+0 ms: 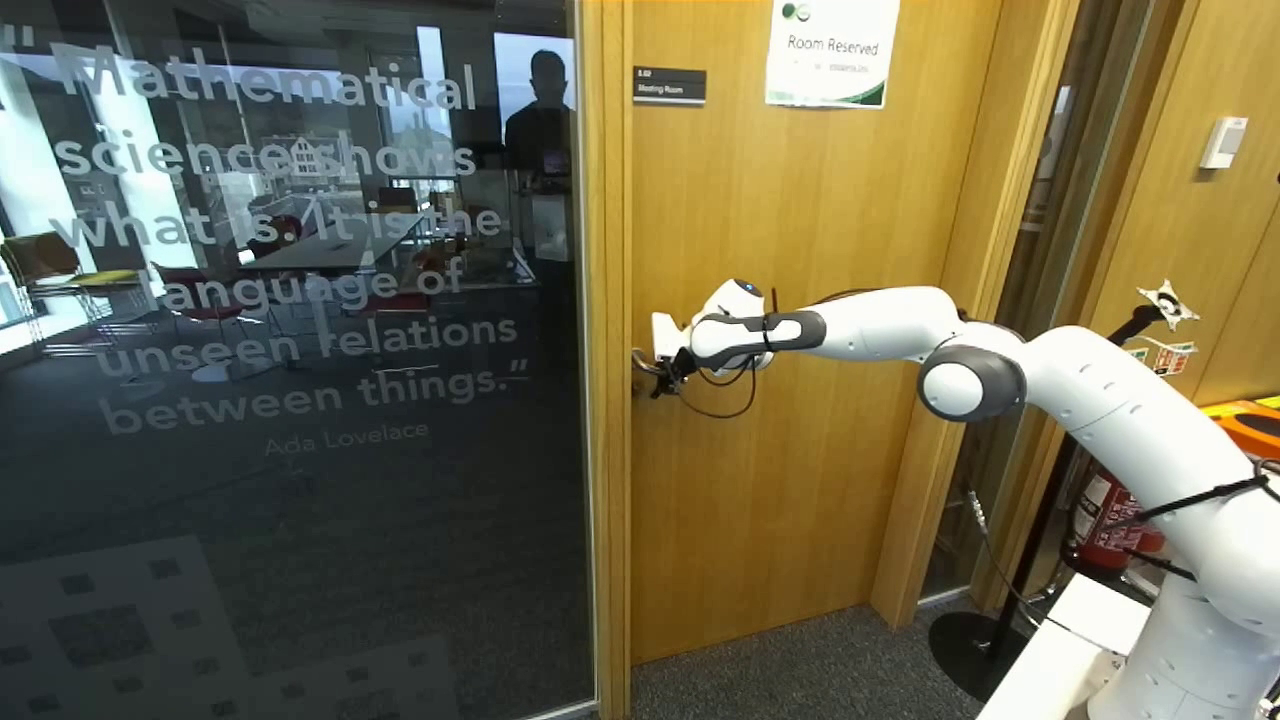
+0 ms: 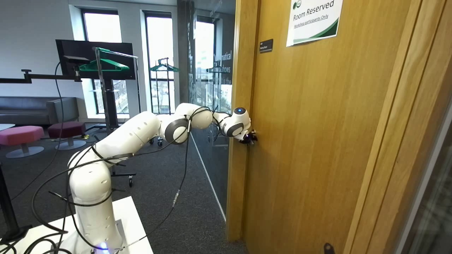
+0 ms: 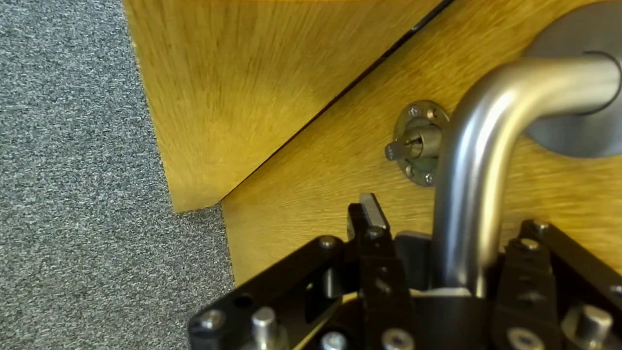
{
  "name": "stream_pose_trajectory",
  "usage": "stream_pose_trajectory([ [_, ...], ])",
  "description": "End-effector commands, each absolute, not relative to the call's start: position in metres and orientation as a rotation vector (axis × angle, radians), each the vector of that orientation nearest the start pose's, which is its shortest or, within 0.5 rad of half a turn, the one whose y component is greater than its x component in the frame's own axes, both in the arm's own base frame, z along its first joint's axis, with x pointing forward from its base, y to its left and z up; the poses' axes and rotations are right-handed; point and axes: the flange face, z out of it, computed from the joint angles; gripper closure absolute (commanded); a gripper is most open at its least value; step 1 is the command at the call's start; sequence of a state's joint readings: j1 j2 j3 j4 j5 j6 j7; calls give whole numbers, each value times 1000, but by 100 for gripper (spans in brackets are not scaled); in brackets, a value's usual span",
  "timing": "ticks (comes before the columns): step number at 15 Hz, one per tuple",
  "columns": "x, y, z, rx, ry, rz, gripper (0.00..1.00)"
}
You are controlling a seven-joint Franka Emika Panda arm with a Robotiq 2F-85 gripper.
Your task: Push the door handle down and open the door
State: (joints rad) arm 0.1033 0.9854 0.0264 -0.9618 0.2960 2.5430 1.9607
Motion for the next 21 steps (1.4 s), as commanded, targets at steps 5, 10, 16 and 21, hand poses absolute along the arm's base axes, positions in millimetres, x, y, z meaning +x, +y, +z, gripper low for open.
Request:
stream_pose_trajectory([
  [5, 838, 93, 298, -1505, 2084, -129, 100],
  [10, 846, 83, 294, -1572, 2024, -191, 100],
  [16, 849, 72, 295, -1606, 1964, -262, 100],
  [21, 849, 74, 297, -1673, 1911, -311, 74],
])
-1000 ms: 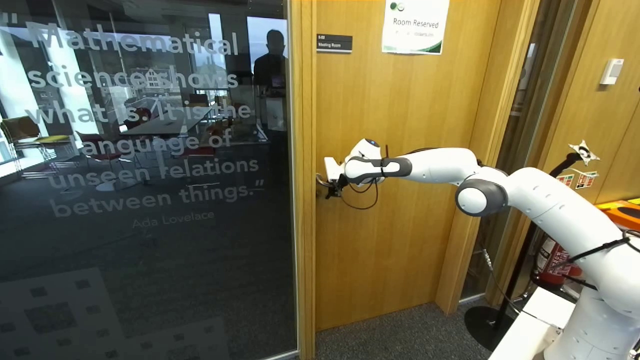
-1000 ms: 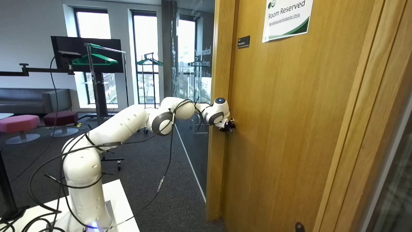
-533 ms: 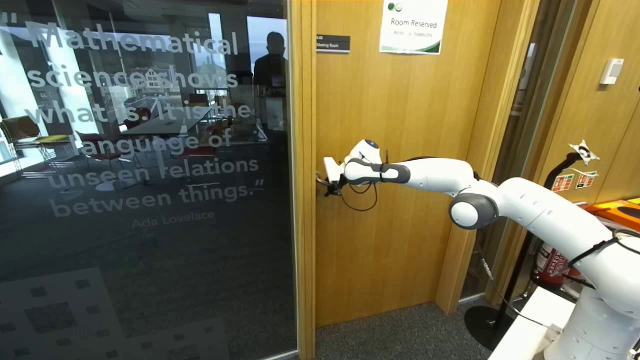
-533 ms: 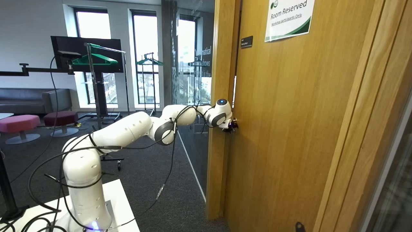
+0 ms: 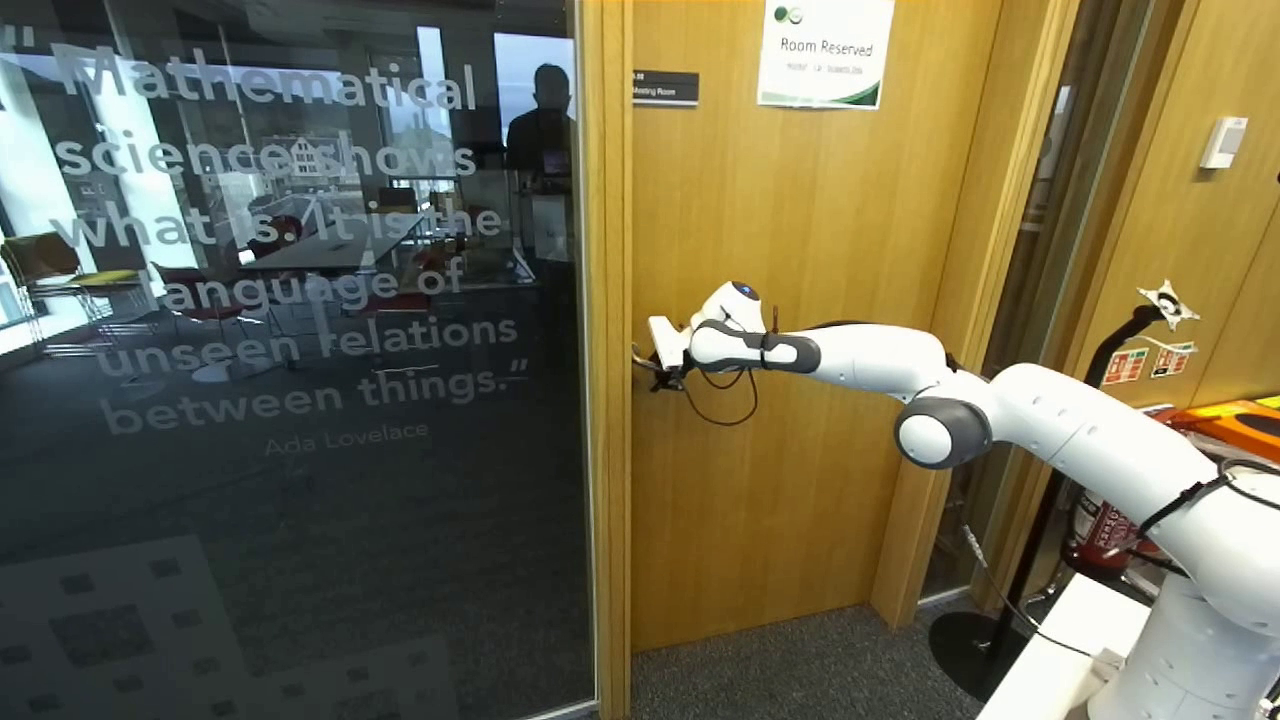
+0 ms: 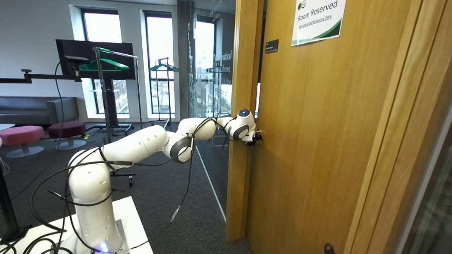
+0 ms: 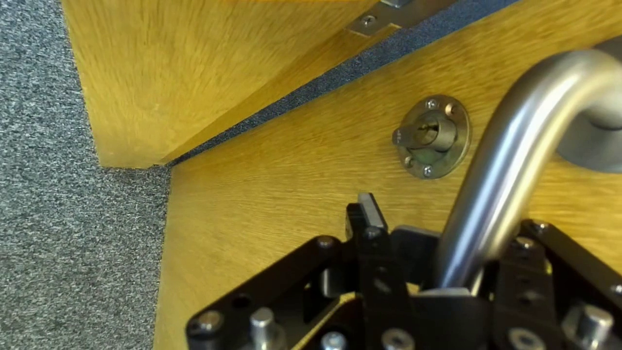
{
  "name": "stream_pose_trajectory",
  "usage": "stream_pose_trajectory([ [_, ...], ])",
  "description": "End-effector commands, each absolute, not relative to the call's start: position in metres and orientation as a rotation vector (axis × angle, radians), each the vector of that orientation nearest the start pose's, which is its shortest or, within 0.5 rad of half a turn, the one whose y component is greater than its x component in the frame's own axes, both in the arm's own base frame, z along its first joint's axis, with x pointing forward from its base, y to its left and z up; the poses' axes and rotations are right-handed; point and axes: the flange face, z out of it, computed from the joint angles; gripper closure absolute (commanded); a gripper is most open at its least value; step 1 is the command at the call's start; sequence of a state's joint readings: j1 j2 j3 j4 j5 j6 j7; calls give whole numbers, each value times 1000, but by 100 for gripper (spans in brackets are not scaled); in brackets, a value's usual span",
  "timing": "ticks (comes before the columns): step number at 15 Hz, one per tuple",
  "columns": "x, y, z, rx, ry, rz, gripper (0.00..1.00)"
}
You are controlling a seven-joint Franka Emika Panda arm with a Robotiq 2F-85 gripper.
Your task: Push the door handle down and open the door
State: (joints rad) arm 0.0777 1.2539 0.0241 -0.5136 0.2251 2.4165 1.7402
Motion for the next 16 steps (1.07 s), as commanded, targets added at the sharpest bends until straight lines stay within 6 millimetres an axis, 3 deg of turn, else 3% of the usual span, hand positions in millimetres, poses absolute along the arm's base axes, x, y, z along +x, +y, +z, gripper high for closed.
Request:
stream_pose_trajectory([
  [1, 849, 78, 302, -1700, 1890, -329, 66],
  [9, 848, 90, 371, -1990, 1566, -667, 4],
  [16, 847, 96, 402, -2132, 1365, -811, 0],
])
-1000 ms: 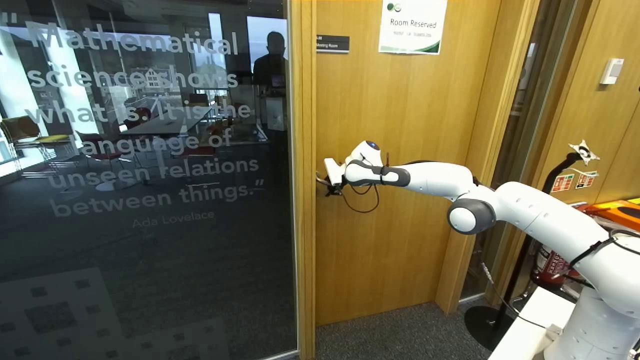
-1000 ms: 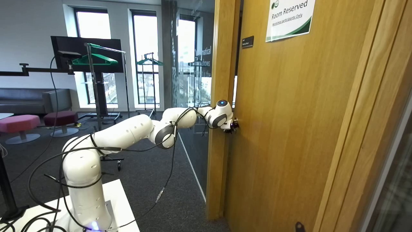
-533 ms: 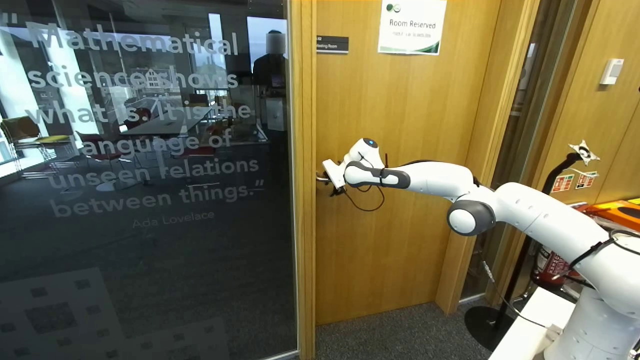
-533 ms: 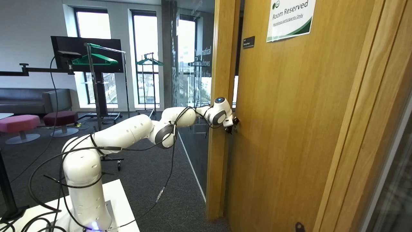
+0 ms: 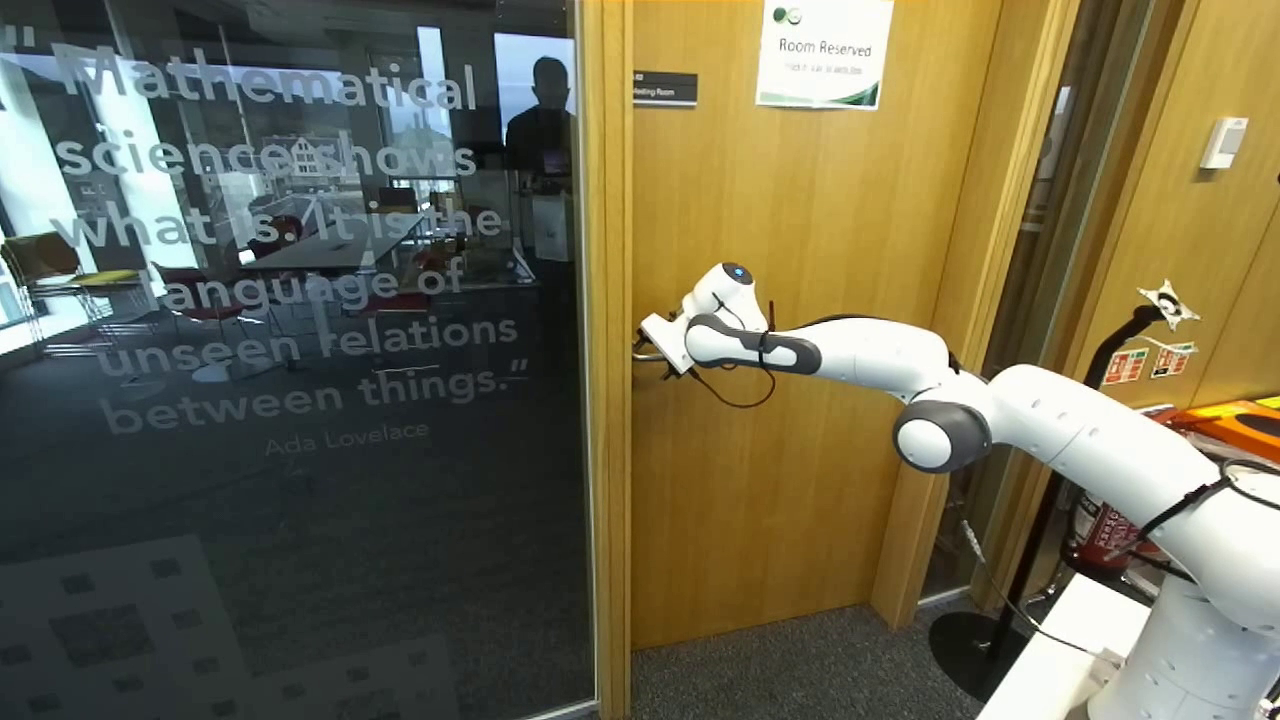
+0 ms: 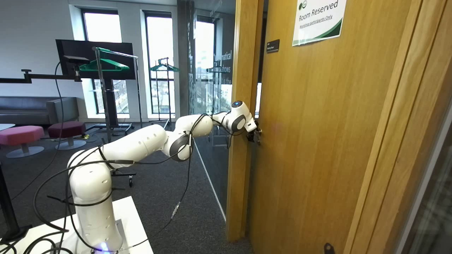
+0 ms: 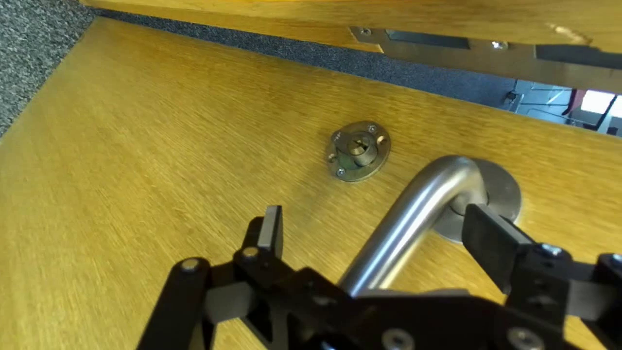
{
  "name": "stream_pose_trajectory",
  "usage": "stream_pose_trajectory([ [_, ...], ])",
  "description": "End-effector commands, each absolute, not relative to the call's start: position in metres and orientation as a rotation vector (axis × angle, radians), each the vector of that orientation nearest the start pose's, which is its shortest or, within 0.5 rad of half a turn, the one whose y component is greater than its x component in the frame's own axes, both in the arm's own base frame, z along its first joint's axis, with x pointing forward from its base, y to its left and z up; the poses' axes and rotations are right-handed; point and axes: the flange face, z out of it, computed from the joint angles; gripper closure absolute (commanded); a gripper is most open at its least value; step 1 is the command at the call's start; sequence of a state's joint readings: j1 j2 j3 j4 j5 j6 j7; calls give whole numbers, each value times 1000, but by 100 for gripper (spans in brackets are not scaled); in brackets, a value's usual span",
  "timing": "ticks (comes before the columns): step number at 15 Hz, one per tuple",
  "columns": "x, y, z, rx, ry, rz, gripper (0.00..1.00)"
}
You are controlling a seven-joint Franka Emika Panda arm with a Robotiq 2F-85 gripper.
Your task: Push the door handle down and open the door
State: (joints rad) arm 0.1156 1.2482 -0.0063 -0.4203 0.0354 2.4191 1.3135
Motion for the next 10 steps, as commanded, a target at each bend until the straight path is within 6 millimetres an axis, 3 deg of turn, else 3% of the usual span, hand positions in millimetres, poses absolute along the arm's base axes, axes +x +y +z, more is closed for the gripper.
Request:
stream_pose_trajectory([
  [1, 847, 94, 406, -2144, 1346, -827, 0],
  [5, 846, 93, 418, -2182, 1270, -881, 0],
  [10, 837, 104, 436, -2254, 1232, -667, 0],
])
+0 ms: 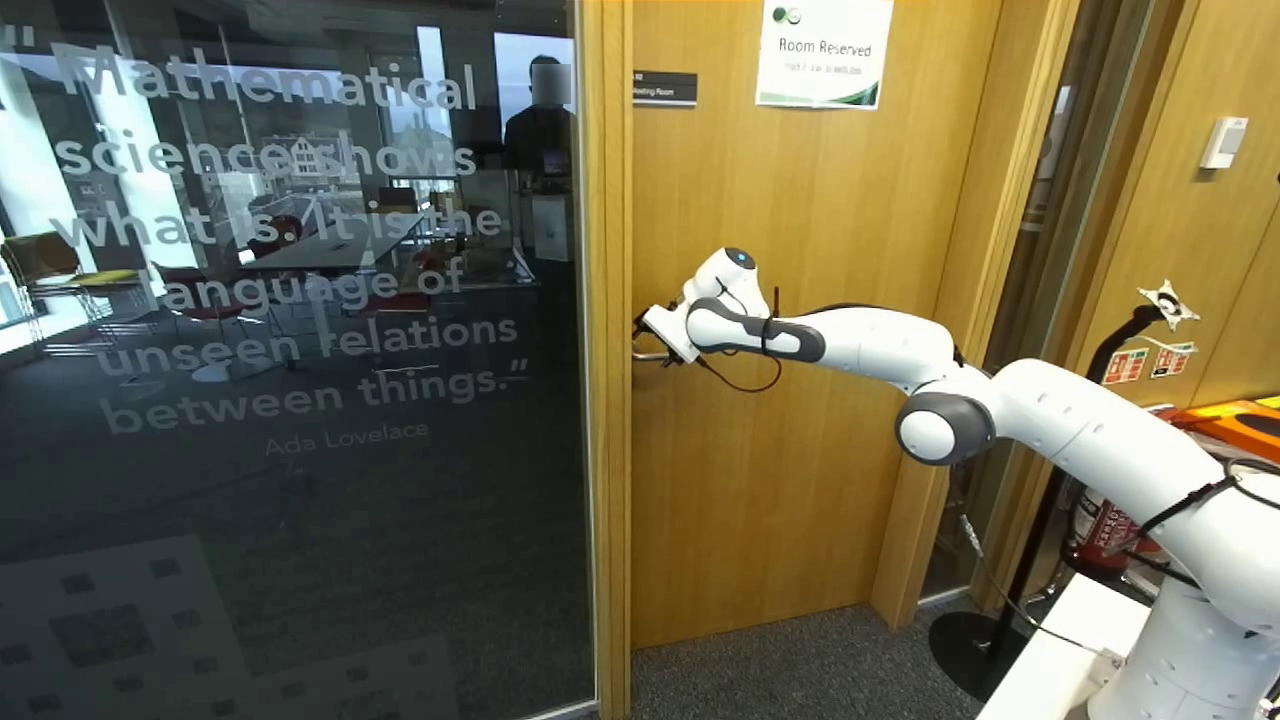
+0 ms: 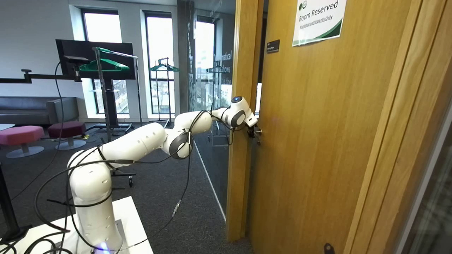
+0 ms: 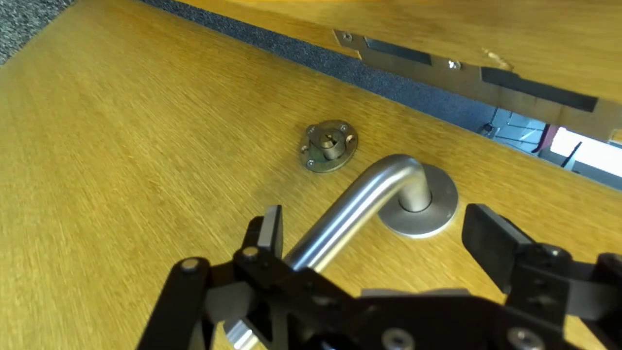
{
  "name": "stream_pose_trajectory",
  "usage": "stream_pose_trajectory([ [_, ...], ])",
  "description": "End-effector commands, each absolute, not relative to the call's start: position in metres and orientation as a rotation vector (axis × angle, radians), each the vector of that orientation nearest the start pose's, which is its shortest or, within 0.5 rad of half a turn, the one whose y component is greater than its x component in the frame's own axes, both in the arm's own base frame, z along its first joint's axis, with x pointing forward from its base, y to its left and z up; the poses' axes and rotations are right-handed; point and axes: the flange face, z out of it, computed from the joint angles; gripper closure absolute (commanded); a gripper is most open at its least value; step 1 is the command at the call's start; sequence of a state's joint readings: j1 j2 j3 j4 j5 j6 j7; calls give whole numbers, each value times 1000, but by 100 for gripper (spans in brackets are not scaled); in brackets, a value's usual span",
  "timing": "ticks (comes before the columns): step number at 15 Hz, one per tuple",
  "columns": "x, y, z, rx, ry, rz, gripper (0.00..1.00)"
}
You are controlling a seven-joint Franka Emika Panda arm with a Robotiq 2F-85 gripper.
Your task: Push the door handle down and open the door
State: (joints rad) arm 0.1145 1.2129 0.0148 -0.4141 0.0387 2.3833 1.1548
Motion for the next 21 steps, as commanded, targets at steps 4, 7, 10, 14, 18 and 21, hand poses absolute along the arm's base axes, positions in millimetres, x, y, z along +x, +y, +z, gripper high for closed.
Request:
stream_pose_trajectory([
  [4, 825, 107, 460, -2387, 1163, -564, 0],
  [7, 815, 97, 464, -2502, 1148, -458, 0],
  [10, 804, 86, 451, -2629, 1134, -287, 0],
  [14, 795, 73, 434, -2739, 1177, -167, 0],
  [18, 790, 67, 433, -2802, 1226, -154, 0],
  [21, 788, 63, 433, -2841, 1256, -157, 0],
])
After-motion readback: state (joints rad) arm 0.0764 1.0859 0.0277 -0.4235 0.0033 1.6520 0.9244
